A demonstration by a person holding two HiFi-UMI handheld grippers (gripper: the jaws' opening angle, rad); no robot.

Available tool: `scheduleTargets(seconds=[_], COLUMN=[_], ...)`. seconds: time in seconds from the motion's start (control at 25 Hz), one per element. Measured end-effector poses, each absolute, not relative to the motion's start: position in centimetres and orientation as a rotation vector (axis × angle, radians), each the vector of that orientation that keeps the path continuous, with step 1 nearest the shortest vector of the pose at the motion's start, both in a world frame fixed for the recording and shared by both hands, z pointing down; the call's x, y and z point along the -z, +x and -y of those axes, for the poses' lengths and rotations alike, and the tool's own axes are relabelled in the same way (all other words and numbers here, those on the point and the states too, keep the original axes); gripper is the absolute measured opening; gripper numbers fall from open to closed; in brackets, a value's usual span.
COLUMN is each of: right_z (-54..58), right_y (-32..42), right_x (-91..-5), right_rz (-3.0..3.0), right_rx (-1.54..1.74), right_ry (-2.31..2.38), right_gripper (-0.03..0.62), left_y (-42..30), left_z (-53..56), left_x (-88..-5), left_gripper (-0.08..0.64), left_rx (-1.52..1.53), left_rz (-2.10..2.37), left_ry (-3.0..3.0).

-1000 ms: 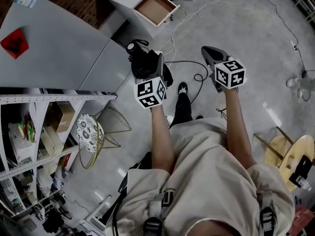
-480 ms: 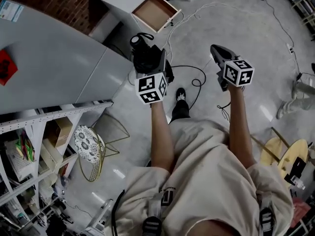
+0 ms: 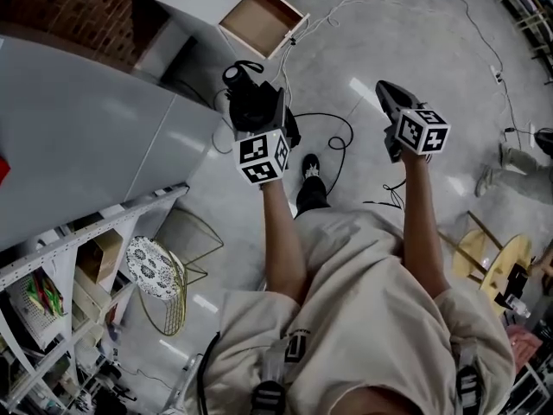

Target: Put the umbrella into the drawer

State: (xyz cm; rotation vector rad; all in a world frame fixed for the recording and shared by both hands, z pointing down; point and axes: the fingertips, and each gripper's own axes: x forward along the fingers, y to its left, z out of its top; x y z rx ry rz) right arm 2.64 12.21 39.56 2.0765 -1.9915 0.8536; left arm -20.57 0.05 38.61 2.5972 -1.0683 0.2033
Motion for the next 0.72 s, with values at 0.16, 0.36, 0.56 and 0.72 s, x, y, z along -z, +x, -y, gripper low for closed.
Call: scheduleTargets(seconds=[0.16,0.36,0.56,0.72], right_z=[-10.5,-8.7,-8.1,-7.6], right_y=[1.1,-0.4,0.3,1.0], right_x=[-40.8,-41.7,-40.8,-40.3], right_rz=[1.978,1.96,1.972,1.999], right_rx=[-0.853,-0.819,-0.797,-0.764], right_ry=[2.061,2.017,2.06,2.079], right_gripper=[0.067,0.067,0.067,0.067], left_y=[-22.2,-23.0,-22.4,-21.7], left_z=[1.8,3.9,4.6,4.8], left_x=[-39.9,-40.5,-40.0,-39.6], left_gripper=[0.262,0.262,0.262,0.262], left_rx=[-0.19,-0.176,-0.164,-0.163], left_rz=[1.106,1.124,1.105,1.099], left_ry=[2.541,2.522,2.546,2.568])
